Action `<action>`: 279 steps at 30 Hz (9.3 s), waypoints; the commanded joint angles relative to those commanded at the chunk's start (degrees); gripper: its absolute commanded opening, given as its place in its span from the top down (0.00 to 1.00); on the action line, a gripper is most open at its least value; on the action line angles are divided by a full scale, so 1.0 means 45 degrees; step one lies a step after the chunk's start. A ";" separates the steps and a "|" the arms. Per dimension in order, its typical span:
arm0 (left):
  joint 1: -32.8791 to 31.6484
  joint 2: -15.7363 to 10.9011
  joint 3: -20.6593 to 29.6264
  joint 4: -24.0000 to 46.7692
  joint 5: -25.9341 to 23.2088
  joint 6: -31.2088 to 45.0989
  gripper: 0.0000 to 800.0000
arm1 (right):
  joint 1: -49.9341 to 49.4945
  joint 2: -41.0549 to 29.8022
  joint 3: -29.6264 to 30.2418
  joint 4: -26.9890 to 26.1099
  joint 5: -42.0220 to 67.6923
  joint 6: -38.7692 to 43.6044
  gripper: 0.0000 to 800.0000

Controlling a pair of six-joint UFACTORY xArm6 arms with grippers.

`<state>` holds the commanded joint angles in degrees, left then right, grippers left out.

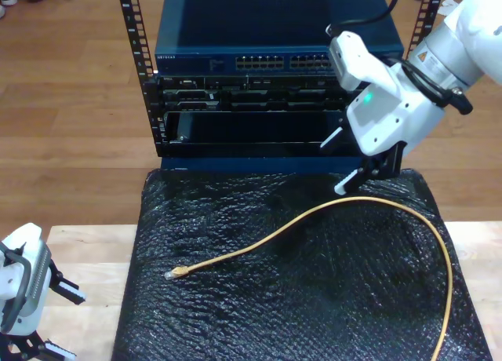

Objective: Grab the cable and plug it in

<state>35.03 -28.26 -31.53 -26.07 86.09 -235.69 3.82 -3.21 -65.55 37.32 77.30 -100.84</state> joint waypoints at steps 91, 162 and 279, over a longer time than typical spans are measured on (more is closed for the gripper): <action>0.0000 0.0039 0.0020 -0.0020 0.0117 0.0020 0.00 | 0.9299 0.4083 0.0645 -0.7756 -0.8615 0.8440 0.18; 0.0000 0.0039 0.0020 -0.0020 0.0117 0.0020 0.00 | 0.9827 0.4278 0.0684 -1.1389 -0.9006 1.1507 0.62; -0.5372 0.0645 -0.1465 -0.6584 0.0391 -0.2305 0.00 | 0.2266 -0.3927 0.2657 -0.2090 -0.0527 0.4161 0.99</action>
<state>10.86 -25.36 -38.12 -55.69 87.85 -246.07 14.02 -20.88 -53.59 27.91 74.92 -82.11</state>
